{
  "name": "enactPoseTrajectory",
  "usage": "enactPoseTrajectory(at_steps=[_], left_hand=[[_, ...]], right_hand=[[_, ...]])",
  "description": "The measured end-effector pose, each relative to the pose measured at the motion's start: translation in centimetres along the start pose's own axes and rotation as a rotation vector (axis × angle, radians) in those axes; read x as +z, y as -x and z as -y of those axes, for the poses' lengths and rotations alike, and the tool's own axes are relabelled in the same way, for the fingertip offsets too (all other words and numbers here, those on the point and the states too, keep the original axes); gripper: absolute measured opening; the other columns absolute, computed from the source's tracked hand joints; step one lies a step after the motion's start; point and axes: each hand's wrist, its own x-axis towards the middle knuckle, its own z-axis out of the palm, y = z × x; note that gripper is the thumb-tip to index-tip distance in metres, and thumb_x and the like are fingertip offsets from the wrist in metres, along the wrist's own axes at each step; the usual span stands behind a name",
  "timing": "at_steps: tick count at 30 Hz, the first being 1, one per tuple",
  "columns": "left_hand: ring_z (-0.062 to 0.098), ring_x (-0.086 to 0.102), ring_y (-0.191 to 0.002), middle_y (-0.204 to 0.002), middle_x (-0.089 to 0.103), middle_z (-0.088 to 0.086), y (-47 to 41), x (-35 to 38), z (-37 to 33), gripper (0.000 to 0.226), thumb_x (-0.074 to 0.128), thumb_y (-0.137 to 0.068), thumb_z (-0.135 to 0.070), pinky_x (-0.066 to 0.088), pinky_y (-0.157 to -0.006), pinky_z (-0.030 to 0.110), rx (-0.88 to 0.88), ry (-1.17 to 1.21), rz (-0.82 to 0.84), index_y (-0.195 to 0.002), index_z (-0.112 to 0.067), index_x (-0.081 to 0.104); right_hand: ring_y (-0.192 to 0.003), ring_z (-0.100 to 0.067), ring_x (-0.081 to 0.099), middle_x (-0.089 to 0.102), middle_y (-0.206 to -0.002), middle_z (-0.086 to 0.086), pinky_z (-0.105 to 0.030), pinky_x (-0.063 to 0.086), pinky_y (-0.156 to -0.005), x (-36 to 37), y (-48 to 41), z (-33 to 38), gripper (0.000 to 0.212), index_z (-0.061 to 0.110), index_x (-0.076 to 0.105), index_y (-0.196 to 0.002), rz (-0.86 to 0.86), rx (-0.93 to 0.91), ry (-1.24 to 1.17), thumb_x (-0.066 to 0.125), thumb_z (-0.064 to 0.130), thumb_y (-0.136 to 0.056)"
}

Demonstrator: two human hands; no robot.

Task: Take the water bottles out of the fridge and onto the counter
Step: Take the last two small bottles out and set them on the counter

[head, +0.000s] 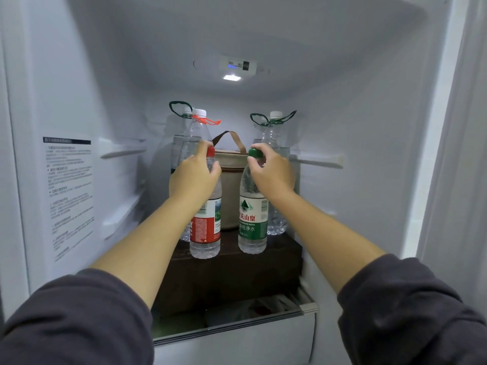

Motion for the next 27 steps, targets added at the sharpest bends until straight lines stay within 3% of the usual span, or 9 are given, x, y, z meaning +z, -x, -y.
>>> enactPoseTrajectory(at_steps=[2, 5, 8, 10, 12, 14, 16, 22, 27], left_hand=[[0.024, 0.059, -0.074, -0.087, 0.061, 0.005, 0.0, 0.0, 0.2, 0.033, 0.045, -0.100, -0.031, 0.041, -0.051, 0.028, -0.004, 0.025, 0.005, -0.131, -0.024, 0.038], [0.021, 0.060, -0.081, -0.096, 0.061, 0.001, 0.3, 0.4, 0.4, 0.047, 0.054, -0.096, -0.033, 0.044, -0.058, 0.028, -0.043, 0.115, 0.016, -0.138, -0.031, 0.034], [0.021, 0.060, -0.100, -0.122, 0.058, 0.001, 1.6, 0.9, 0.8, 0.077, 0.065, -0.089, -0.040, 0.051, -0.074, 0.035, -0.185, 0.311, 0.046, -0.149, -0.037, 0.017], [0.025, 0.057, -0.116, -0.140, 0.050, 0.004, 2.8, 1.4, 1.3, 0.090, 0.071, -0.083, -0.043, 0.050, -0.086, 0.039, -0.323, 0.459, 0.062, -0.151, -0.032, 0.013], [0.026, 0.054, -0.121, -0.140, 0.051, 0.006, 4.5, 2.1, 1.9, 0.089, 0.075, -0.079, -0.045, 0.047, -0.087, 0.038, -0.425, 0.497, 0.092, -0.149, -0.023, 0.024], [0.026, 0.057, -0.119, -0.131, 0.058, 0.006, 6.1, 2.9, 2.5, 0.076, 0.076, -0.077, -0.046, 0.047, -0.084, 0.035, -0.487, 0.454, 0.150, -0.138, -0.017, 0.041], [0.026, 0.060, -0.115, -0.124, 0.062, 0.007, 7.1, 3.2, 2.6, 0.066, 0.077, -0.077, -0.045, 0.046, -0.081, 0.032, -0.514, 0.426, 0.181, -0.128, -0.014, 0.050], [0.019, 0.065, -0.106, -0.117, 0.068, 0.002, 9.3, 1.2, 1.1, 0.061, 0.083, -0.072, -0.042, 0.045, -0.075, 0.026, -0.425, 0.451, 0.091, -0.122, -0.019, 0.057], [0.010, 0.065, -0.098, -0.112, 0.069, -0.006, 13.7, -0.5, -0.6, 0.061, 0.084, -0.068, -0.041, 0.048, -0.075, 0.020, -0.370, 0.498, 0.069, -0.120, -0.024, 0.059]], right_hand=[[-0.090, -0.011, 0.060, 0.065, -0.101, 0.009, -0.029, 0.051, -0.070, -0.1, 0.1, -0.3, 0.033, 0.029, 0.055, -0.131, 0.022, 0.060, -0.050, 0.053, 0.034, -0.099], [-0.084, 0.001, 0.052, 0.055, -0.105, 0.012, -0.021, 0.044, -0.067, 0.3, 0.9, -0.6, 0.054, 0.026, 0.037, -0.146, 0.125, 0.153, -0.242, 0.058, 0.036, -0.097], [-0.114, -0.018, 0.058, 0.058, -0.128, -0.002, -0.039, 0.051, -0.094, 1.4, 2.9, -1.3, 0.078, 0.022, 0.021, -0.152, 0.219, 0.298, -0.384, 0.067, 0.037, -0.090], [-0.122, -0.024, 0.055, 0.057, -0.133, -0.006, -0.045, 0.048, -0.101, 2.3, 4.3, -2.1, 0.086, 0.019, 0.021, -0.151, 0.227, 0.396, -0.432, 0.073, 0.037, -0.086], [-0.119, -0.023, 0.057, 0.059, -0.124, -0.002, -0.032, 0.052, -0.088, 3.2, 5.7, -3.0, 0.080, 0.017, 0.030, -0.145, 0.224, 0.456, -0.469, 0.077, 0.032, -0.082], [-0.108, -0.019, 0.061, 0.059, -0.104, 0.007, -0.016, 0.042, -0.066, 3.9, 6.9, -3.7, 0.063, 0.018, 0.042, -0.130, 0.238, 0.481, -0.458, 0.079, 0.028, -0.080], [-0.094, -0.011, 0.058, 0.055, -0.092, 0.016, -0.013, 0.035, -0.059, 4.1, 7.6, -4.0, 0.052, 0.024, 0.044, -0.116, 0.229, 0.473, -0.452, 0.080, 0.029, -0.079], [-0.078, 0.014, 0.056, 0.057, -0.089, 0.026, -0.006, 0.040, -0.060, 1.7, 10.3, -2.7, 0.046, 0.037, 0.049, -0.103, 0.110, 0.334, -0.461, 0.082, 0.028, -0.073], [-0.091, 0.006, 0.061, 0.063, -0.098, 0.020, -0.018, 0.049, -0.074, -1.1, 15.2, -1.6, 0.051, 0.033, 0.051, -0.111, 0.114, 0.343, -0.504, 0.083, 0.030, -0.071]])
